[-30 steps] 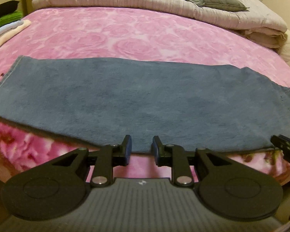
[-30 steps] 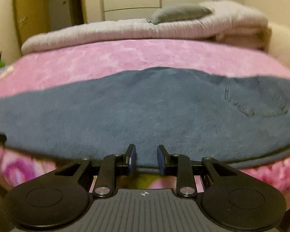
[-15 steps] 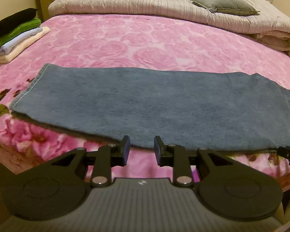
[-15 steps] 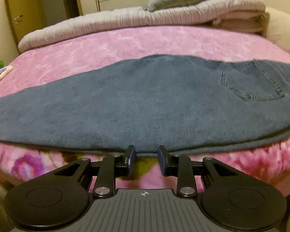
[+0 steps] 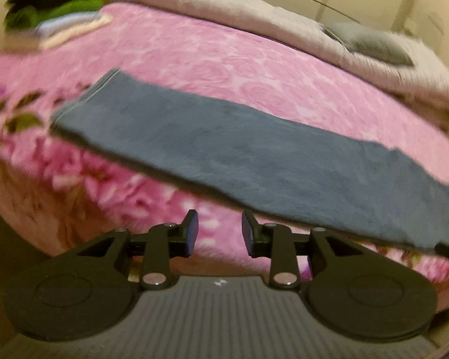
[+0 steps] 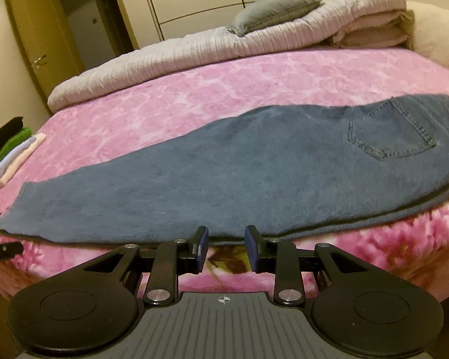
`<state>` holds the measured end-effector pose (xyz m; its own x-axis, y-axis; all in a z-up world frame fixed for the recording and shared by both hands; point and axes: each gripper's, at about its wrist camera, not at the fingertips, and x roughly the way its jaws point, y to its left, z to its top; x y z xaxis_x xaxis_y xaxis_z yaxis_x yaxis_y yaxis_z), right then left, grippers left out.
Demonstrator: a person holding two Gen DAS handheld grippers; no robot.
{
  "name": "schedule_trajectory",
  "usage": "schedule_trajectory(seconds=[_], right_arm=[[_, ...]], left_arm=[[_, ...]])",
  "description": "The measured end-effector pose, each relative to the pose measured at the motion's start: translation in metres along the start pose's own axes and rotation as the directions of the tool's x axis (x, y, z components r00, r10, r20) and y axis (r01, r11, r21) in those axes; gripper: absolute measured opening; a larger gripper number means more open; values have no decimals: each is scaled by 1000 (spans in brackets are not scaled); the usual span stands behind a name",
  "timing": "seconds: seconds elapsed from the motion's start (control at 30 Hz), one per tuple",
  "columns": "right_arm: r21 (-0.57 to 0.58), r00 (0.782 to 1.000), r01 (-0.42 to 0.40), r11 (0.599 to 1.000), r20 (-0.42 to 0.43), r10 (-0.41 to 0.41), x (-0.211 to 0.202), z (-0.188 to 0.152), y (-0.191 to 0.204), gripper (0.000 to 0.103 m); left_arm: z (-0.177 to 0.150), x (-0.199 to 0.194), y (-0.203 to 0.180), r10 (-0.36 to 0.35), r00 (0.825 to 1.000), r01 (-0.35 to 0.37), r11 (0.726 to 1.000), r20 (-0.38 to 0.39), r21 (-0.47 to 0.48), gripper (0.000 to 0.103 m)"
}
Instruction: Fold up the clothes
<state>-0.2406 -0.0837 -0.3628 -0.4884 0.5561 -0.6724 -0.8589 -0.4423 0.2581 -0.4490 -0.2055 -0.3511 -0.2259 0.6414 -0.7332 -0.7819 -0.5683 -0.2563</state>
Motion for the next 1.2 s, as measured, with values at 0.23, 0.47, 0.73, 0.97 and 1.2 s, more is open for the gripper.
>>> schedule_trajectory(seconds=[0.23, 0.47, 0.73, 0.97, 1.2], right_arm=[[75, 999, 39, 996, -28, -37, 8, 1, -20, 31], [112, 996, 82, 990, -42, -78, 17, 8, -34, 31], [115, 992, 111, 987, -70, -104, 35, 14, -40, 31], [120, 992, 109, 987, -72, -100, 48, 19, -43, 31], [142, 996, 82, 986, -49, -76, 48, 22, -52, 31]], left_arm=[[13, 6, 92, -66, 991, 107, 913, 116, -394, 27], [25, 34, 153, -48, 976, 176, 746, 212, -642, 29], [31, 61, 167, -11, 980, 151, 688, 198, -710, 31], [26, 71, 166, 5, 961, 211, 632, 277, -745, 33], [24, 78, 161, 36, 945, 224, 653, 325, -723, 17]])
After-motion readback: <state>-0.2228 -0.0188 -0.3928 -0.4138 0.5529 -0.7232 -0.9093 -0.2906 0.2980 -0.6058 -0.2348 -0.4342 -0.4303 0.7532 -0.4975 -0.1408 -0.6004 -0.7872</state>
